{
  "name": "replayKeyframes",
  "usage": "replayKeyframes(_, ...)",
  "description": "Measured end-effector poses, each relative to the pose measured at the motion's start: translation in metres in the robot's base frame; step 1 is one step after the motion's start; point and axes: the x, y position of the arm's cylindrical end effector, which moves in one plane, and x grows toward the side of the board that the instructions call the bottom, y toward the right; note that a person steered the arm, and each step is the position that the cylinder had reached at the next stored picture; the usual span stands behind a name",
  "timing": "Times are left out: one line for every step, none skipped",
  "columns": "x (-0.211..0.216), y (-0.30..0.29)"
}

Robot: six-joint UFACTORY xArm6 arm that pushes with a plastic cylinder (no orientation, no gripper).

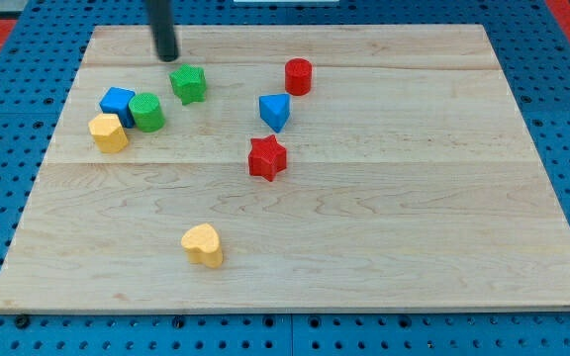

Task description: Slide the blue cube down and right a bit

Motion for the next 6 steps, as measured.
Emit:
replayKeyframes(0.049,-0.027)
replayKeyframes(0.108,-0.032)
replayKeyframes(0.162,-0.032)
replayKeyframes(0.169,-0.029)
replayKeyframes(0.19,-0.04)
replayKeyframes(0.22,-0.063)
